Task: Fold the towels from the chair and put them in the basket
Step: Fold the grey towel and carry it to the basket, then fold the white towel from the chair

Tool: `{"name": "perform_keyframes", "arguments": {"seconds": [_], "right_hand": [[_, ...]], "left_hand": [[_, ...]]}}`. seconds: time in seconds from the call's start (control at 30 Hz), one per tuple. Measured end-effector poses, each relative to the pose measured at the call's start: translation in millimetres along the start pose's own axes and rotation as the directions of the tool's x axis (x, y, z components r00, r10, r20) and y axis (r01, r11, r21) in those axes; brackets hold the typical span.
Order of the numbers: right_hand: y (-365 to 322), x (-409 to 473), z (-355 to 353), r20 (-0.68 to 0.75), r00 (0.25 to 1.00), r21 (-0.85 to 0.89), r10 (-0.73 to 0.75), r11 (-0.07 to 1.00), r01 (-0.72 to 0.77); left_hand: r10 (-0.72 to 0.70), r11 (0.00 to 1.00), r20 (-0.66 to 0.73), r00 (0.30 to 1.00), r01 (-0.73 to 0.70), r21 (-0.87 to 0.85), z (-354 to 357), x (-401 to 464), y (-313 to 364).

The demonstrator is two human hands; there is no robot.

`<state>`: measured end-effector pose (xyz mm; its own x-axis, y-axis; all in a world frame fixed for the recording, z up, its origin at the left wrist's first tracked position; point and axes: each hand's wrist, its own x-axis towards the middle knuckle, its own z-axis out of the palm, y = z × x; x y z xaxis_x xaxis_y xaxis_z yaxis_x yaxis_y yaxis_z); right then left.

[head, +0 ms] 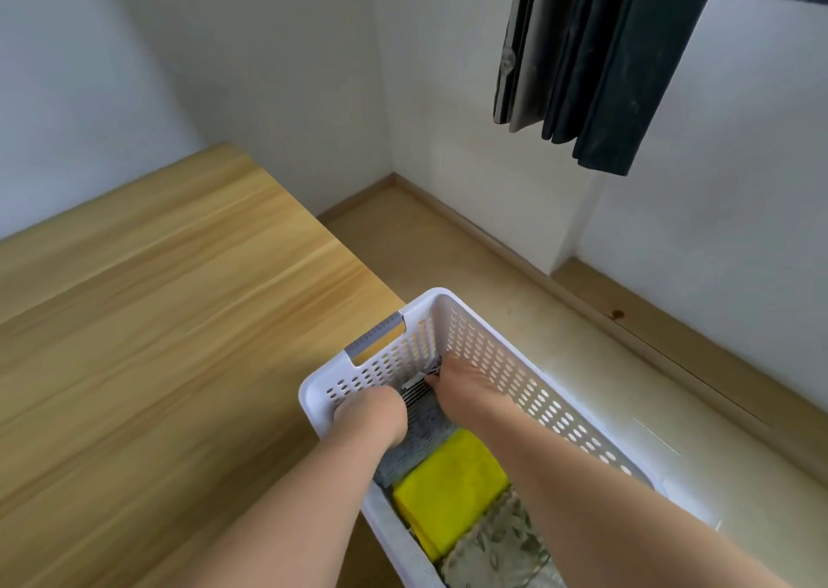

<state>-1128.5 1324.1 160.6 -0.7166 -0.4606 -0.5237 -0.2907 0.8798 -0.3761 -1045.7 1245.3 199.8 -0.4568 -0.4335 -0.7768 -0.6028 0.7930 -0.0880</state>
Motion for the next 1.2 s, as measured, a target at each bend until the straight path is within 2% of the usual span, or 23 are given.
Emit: {"name": "perform_keyframes", "arguments": {"seconds": [0.07,0.13,0.23,0.3,0.4,0.5,0.6,0.67,0.73,0.8,0.97,1.2], "right_hand": [[0,5,3,-0.021,1.000,0.011,-0.005,1.000,0.005],[2,7,8,-0.049,0.996,-0.013,-0.072,0.997,0.071],[7,2,17,-0.116,0.983,-0.053,-0.141,0.989,0.136],[12,-3,20,-0.155,0.977,0.006,-0.146,0.989,0.149],[14,-17,13,-0.151,0.972,0.055,-0.182,0.980,0.192],[11,-45,-3,-0.197,0.939,0.014,-0.281,0.957,0.289],[7,-82,-24,-0.300,0.894,0.031,-0.333,0.933,0.358],[4,-108,-37,-0.354,0.880,0.079,-0.318,0.927,0.366],[2,-131,-47,-0.393,0.862,0.080,-0.320,0.922,0.379],[-6,-153,-53,-0.425,0.841,0.070,-0.336,0.914,0.400],[-43,-204,-57,-0.472,0.798,0.033,-0.375,0.897,0.441],[-117,-285,-39,-0.483,0.767,-0.060,-0.421,0.891,0.451]], "left_hand": [[-0.002,0.999,0.044,0.999,0.000,0.041,2,6,1],[0.004,0.998,0.063,0.998,-0.008,0.059,4,11,2],[0.011,0.994,0.053,0.999,-0.017,0.106,10,17,4],[-0.004,0.991,0.021,1.000,0.001,0.133,13,18,7],[-0.050,0.986,-0.069,0.996,0.060,0.154,13,7,5],[-0.062,0.981,-0.232,0.971,0.102,0.167,5,-19,-1],[-0.004,0.989,-0.367,0.930,0.057,0.133,-10,-61,-14],[0.109,0.991,-0.506,0.856,-0.055,0.120,-10,-87,-27],[0.191,0.980,-0.651,0.735,-0.181,0.083,-1,-109,-39],[0.244,0.958,-0.730,0.639,-0.277,0.078,11,-128,-53],[0.264,0.931,-0.878,0.399,-0.343,0.124,20,-167,-94],[0.274,0.915,-0.925,0.263,-0.368,0.167,31,-215,-182]]}}
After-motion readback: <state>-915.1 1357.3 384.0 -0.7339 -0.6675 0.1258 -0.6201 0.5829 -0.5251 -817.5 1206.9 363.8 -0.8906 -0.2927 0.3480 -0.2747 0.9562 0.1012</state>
